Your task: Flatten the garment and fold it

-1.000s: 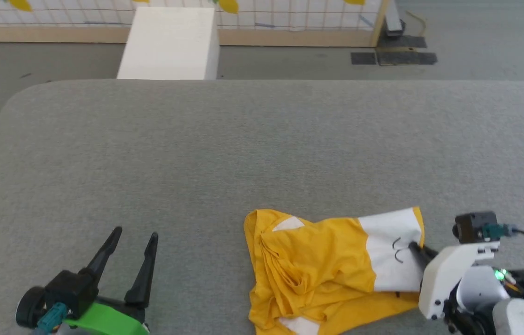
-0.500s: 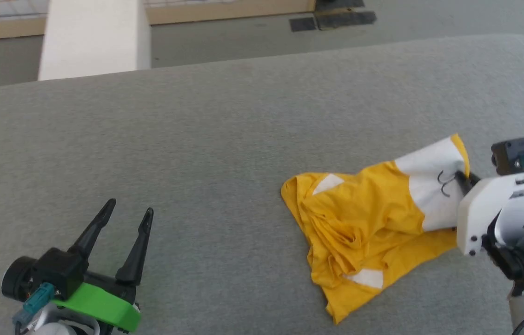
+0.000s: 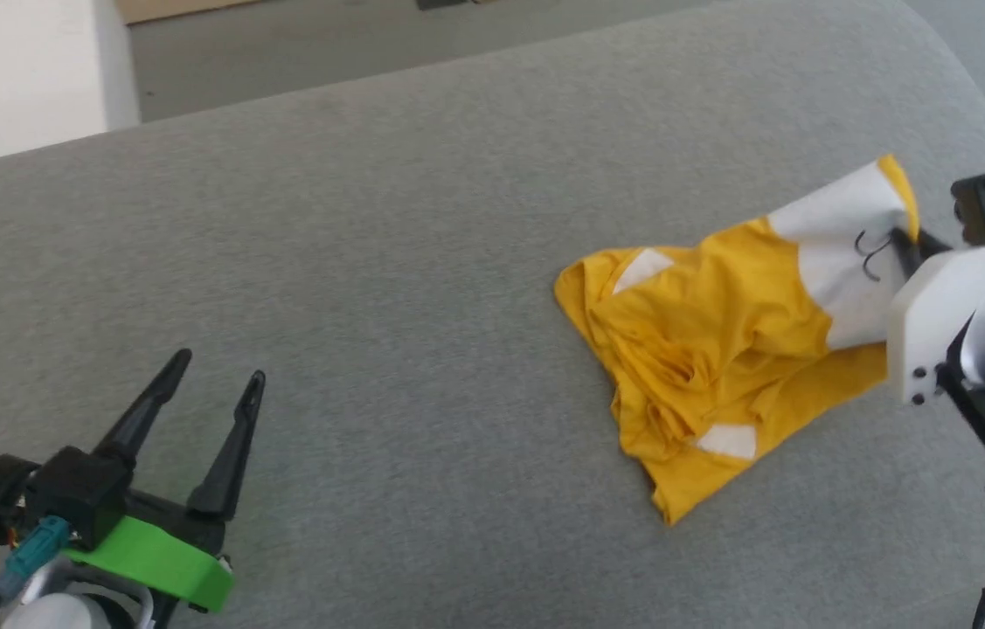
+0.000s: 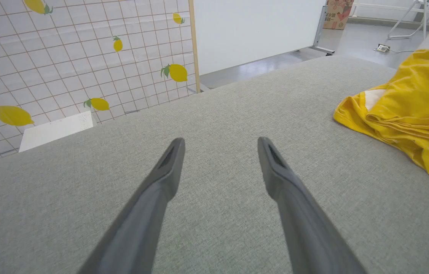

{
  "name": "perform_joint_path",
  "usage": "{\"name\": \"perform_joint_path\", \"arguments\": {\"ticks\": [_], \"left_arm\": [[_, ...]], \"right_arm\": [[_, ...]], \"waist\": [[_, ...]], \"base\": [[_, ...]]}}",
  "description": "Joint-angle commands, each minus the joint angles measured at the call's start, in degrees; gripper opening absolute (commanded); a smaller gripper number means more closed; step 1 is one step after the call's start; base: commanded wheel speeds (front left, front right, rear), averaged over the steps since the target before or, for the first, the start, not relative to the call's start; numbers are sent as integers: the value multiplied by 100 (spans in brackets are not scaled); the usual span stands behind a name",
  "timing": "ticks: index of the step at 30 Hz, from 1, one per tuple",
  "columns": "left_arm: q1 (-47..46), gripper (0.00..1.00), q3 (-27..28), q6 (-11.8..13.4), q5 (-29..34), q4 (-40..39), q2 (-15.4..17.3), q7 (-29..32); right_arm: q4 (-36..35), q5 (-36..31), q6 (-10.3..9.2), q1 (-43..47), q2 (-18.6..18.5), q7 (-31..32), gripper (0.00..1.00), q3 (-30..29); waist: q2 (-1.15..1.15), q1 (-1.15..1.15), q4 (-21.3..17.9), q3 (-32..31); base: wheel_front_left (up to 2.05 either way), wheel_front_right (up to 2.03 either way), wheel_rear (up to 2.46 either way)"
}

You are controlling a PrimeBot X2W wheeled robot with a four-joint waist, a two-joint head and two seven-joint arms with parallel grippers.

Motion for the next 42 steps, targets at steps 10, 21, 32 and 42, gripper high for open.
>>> {"name": "perform_joint_path", "arguments": {"ticks": [10, 21, 32, 42], "left_arm": [[-153, 100, 279, 11, 55, -543, 490, 190], [-201, 100, 700, 4, 15, -1183, 1006, 333], [-290, 100, 1092, -34, -8, -1660, 1505, 514], [-323, 100, 1097, -35, -27, -1731, 1579, 536]], "right_arm": [[-8, -346, -10, -660, -277, -214, 0, -22], [99, -958, -10, -1002, -453, -577, 0, -719], [362, -1573, -10, -1254, -492, -1012, 0, -1548], [576, -2135, -10, -1346, -353, -1238, 31, -1850]], "waist": [[0, 0, -584, 763], [0, 0, -560, 1545], [0, 0, -409, 2287], [0, 0, -291, 2400]], "base": [[0, 0, 0], [0, 0, 0], [0, 0, 0], [0, 0, 0]]}}
